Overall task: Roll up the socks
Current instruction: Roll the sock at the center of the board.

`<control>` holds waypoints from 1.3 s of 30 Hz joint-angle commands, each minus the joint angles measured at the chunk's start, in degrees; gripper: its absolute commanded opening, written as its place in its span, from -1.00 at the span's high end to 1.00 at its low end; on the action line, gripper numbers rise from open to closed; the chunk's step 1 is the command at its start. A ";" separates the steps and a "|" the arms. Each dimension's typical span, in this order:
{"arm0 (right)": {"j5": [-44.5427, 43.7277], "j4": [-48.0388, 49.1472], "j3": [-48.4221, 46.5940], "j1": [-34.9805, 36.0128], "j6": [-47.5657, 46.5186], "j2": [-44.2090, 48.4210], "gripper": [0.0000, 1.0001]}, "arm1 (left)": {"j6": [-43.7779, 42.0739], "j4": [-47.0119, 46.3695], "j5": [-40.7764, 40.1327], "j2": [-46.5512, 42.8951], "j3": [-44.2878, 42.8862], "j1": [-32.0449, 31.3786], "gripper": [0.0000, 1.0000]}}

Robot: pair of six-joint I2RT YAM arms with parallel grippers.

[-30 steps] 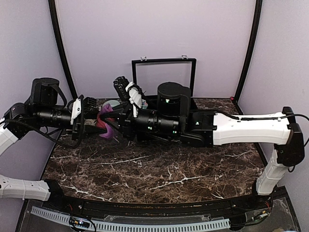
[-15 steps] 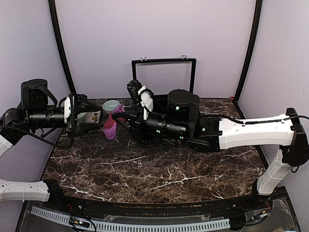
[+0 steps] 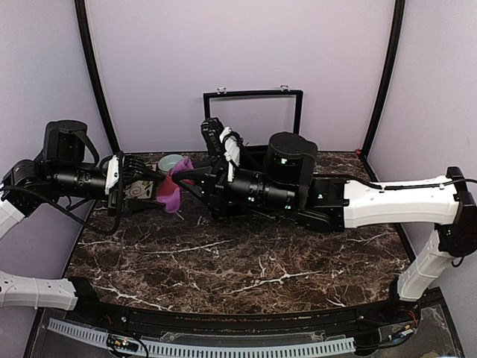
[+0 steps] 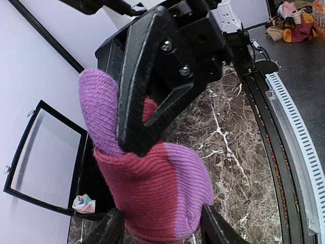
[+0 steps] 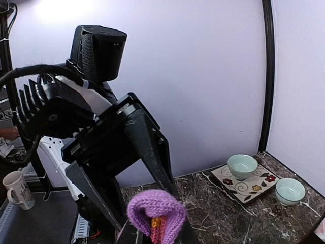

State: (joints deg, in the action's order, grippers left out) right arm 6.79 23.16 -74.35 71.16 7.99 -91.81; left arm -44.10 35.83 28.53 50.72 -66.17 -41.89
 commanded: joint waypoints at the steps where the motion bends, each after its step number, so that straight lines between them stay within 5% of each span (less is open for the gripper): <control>1: 3.56 2.11 -3.57 0.11 0.25 -2.23 1.00 | 1.29 -3.59 -4.10 0.01 -0.66 0.26 -0.08; 17: 3.50 6.97 -8.25 1.59 4.96 -7.71 1.00 | 1.84 -3.30 -4.52 0.77 0.45 0.29 -0.12; 21: 2.36 9.23 -8.40 2.19 7.70 -8.76 1.00 | 1.91 -7.62 -11.45 0.25 2.25 0.26 -0.08; 26: -3.22 10.47 -7.07 2.27 13.91 -9.01 1.00 | -0.92 -17.39 -26.24 -0.16 4.54 0.27 0.32; 32: -6.54 4.70 -11.90 2.55 19.67 -12.20 1.00 | -2.37 -19.86 -27.91 -0.38 4.60 0.27 0.83; 34: -8.01 3.34 -12.60 2.72 20.49 -12.55 0.76 | -0.56 -17.84 -25.22 -0.28 3.67 0.29 1.00; 39: -7.94 9.71 -5.73 2.30 17.25 -8.73 0.30 | 8.77 -8.29 -10.27 0.45 -0.11 0.28 1.00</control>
State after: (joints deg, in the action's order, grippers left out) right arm -2.37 29.47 -84.82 72.49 25.56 -103.07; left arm -43.35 24.32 8.54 51.13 -62.39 -41.98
